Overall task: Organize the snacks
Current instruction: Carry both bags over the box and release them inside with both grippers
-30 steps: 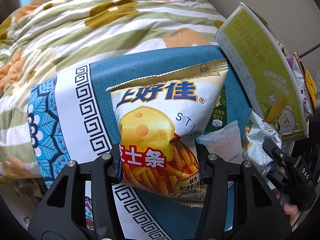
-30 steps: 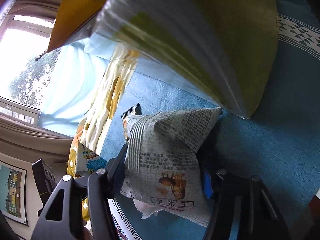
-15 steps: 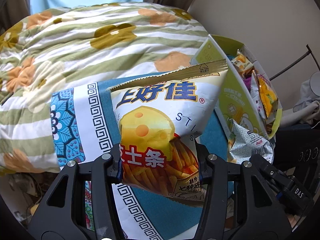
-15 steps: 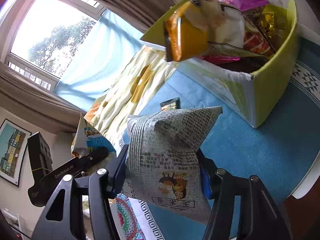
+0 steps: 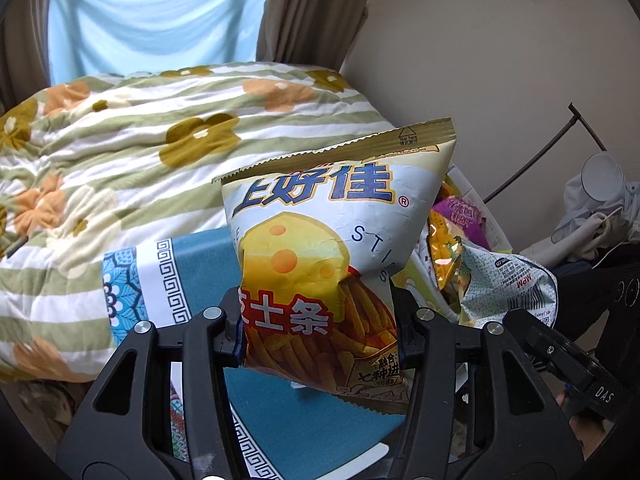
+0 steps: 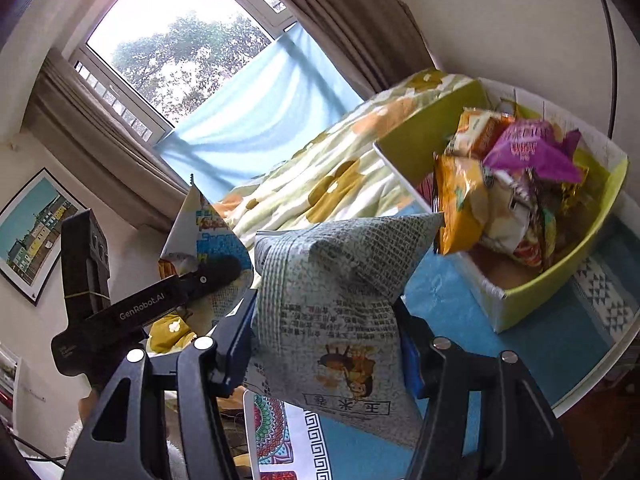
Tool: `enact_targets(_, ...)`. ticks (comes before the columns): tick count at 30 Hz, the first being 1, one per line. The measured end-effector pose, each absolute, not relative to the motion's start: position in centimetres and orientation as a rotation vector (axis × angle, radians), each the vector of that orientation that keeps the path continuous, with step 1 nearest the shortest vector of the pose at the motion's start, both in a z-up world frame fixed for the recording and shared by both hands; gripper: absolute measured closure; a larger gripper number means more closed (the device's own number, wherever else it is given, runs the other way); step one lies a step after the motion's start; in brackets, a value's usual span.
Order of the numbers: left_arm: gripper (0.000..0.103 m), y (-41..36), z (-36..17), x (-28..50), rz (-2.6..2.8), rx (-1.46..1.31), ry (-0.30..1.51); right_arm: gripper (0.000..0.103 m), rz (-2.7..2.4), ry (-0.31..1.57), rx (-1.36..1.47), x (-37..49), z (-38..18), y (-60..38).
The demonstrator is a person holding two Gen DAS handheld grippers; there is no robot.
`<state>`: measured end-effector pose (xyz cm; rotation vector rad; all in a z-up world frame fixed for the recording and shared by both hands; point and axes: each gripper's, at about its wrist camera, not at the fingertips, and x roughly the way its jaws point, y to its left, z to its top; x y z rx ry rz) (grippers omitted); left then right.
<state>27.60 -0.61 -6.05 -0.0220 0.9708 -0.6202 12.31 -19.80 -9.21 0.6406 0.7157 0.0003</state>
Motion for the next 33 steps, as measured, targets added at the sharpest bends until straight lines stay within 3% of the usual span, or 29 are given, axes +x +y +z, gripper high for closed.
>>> enact_targets(15,0.056,-15.6,-5.2,31.6,-0.535,-0.045,0.957,0.047,-0.002,0.666,0.379,17.2,-4.2,-33.0)
enact_targets(25,0.055,-25.5,-8.7,36.7,-0.385,-0.107,1.067,0.047,0.127,0.747,0.305,23.6,-4.7,-42.7)
enact_targets(26,0.053,-25.9,-9.1,37.1,-0.369,-0.121,1.079,0.047,0.142,0.756,0.305,24.2,-4.8,-43.3)
enact_targets(28,0.033,-26.7,-10.0,37.7,-0.338,-0.132,1.1,0.047,0.164,0.768,0.3,25.2,-5.2,-44.4)
enact_targets(29,0.01,-26.9,-10.4,37.8,-0.311,-0.127,1.108,0.047,0.174,0.773,0.299,25.6,-5.4,-44.7)
enact_targets(30,0.001,-26.9,-10.6,37.6,-0.289,-0.127,1.1,0.047,0.183,0.78,0.302,26.1,-5.6,-45.1)
enact_targets(33,0.001,-26.5,-10.8,37.1,-0.257,-0.118,1.099,0.047,0.207,0.793,0.323,27.1,-6.2,-46.0)
